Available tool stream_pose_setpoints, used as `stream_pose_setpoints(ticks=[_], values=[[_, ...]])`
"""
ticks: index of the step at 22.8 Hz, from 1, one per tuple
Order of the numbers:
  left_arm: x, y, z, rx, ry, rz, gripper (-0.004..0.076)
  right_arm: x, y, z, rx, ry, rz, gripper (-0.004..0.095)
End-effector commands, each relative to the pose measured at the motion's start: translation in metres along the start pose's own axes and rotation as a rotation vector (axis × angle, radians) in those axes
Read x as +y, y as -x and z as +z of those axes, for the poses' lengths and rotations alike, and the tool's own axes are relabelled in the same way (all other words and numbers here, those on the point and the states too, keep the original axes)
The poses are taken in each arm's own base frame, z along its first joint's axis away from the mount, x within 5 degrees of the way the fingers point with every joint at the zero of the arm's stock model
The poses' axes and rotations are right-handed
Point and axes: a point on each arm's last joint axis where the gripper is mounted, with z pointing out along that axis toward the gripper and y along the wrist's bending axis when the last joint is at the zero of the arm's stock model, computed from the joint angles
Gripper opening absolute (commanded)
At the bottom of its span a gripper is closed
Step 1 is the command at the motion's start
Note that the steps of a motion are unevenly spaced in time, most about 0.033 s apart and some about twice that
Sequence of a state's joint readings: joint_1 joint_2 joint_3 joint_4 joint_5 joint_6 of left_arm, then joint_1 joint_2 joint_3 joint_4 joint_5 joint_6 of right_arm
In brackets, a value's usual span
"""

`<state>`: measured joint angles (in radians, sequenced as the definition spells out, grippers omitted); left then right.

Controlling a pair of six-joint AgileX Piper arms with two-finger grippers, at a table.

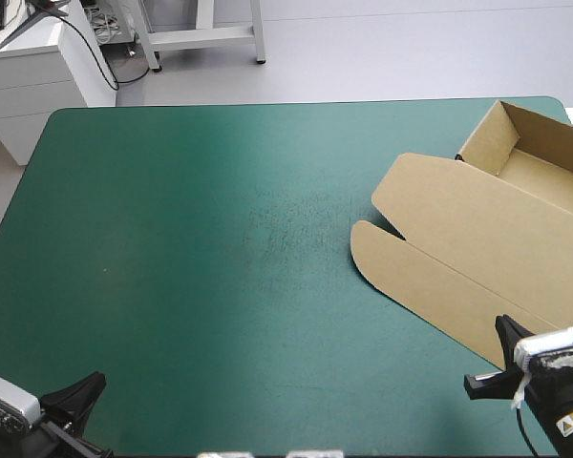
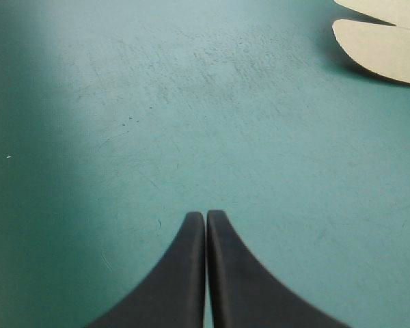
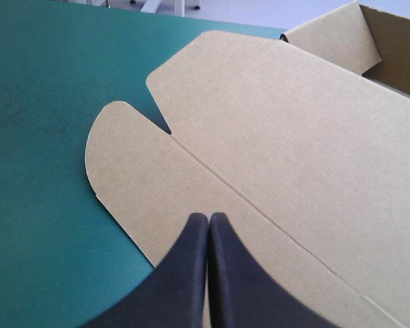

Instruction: Fold the box

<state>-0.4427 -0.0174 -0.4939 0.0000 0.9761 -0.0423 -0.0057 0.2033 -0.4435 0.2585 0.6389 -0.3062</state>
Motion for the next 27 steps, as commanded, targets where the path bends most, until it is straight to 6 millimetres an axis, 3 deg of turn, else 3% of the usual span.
stream_pose_setpoints(ticks=[1,5,27], values=[[-0.001,0.011,-0.006,-0.110,-0.015,-0.009,-0.0008,0.001,0.005,-0.013,-0.147,-0.020,0.018,-0.0019],[-0.001,0.012,-0.001,-0.146,-0.020,-0.012,-0.0008,0.005,-0.010,-0.020,-0.128,0.000,0.046,-0.0019],[-0.004,0.011,0.004,-0.175,-0.053,-0.040,-0.0008,0.005,-0.011,-0.026,-0.163,-0.006,0.051,-0.0019]])
